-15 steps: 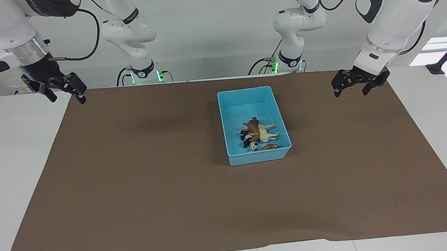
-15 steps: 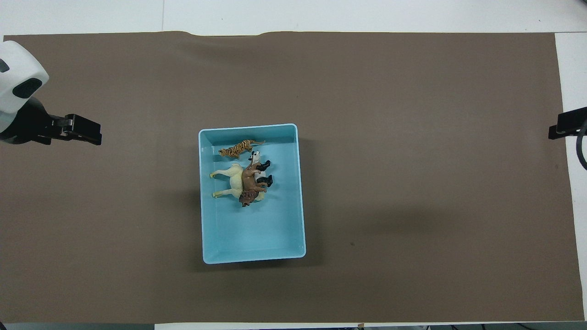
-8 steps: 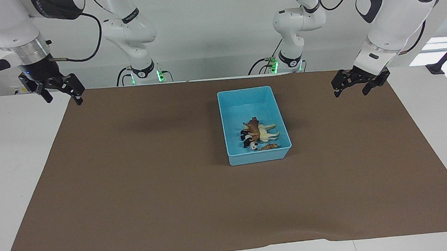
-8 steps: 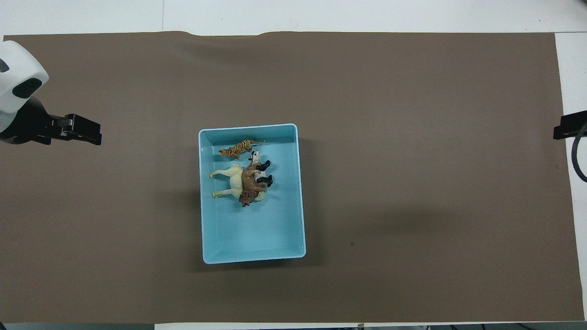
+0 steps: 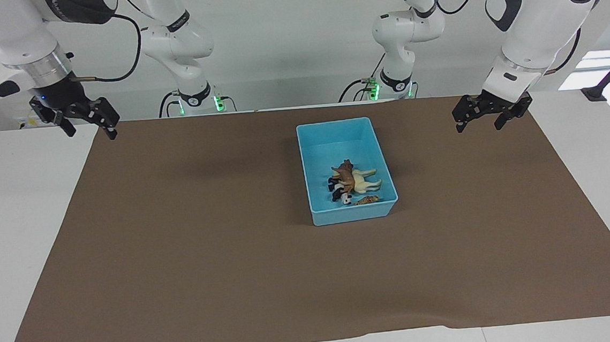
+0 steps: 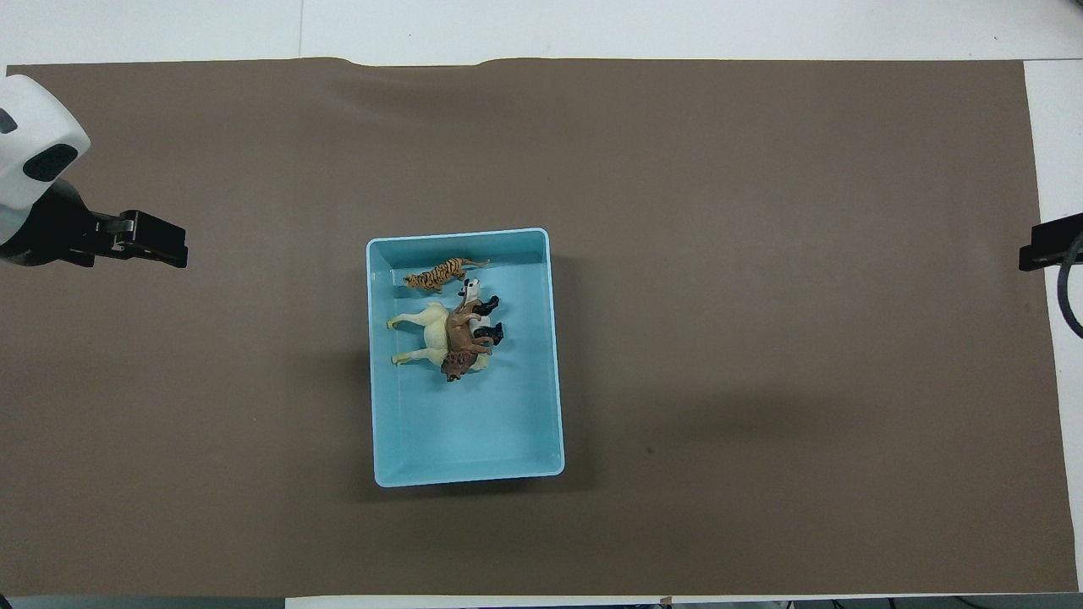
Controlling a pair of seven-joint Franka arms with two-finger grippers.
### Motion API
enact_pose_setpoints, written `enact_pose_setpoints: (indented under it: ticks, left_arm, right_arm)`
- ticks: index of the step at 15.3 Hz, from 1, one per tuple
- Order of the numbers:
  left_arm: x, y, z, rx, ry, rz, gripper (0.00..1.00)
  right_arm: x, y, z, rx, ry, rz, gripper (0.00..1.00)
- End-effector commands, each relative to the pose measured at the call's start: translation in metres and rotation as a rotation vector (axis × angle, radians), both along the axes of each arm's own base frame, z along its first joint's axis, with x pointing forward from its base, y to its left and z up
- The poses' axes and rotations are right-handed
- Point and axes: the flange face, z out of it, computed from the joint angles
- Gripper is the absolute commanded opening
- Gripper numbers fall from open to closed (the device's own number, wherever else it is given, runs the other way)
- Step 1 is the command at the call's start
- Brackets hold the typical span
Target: Put all toys into storage box
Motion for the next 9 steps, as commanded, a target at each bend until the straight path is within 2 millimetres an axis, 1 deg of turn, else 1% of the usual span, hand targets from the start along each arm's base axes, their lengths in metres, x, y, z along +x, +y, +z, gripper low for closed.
enact_pose_setpoints:
  ticks: [1,5,9]
  left_arm:
    - [-0.0046,0.0039,0.0004,0.001,-0.016,-0.012,1.00]
    - [-0.0046,0.0048,0.0004,0.001,-0.016,-0.011,1.00]
    - [-0.0041,0.0038,0.0008,0.001,-0.021,-0.011,1.00]
  right_arm:
    - [-0.0008,-0.0033,0.0140,0.012,0.022,0.017,1.00]
    - [0.0022,0.0031,0.0107,0.016,0.033,0.041,1.00]
    - [0.0030,0.0023,0.0106,0.023,0.026,0.042,1.00]
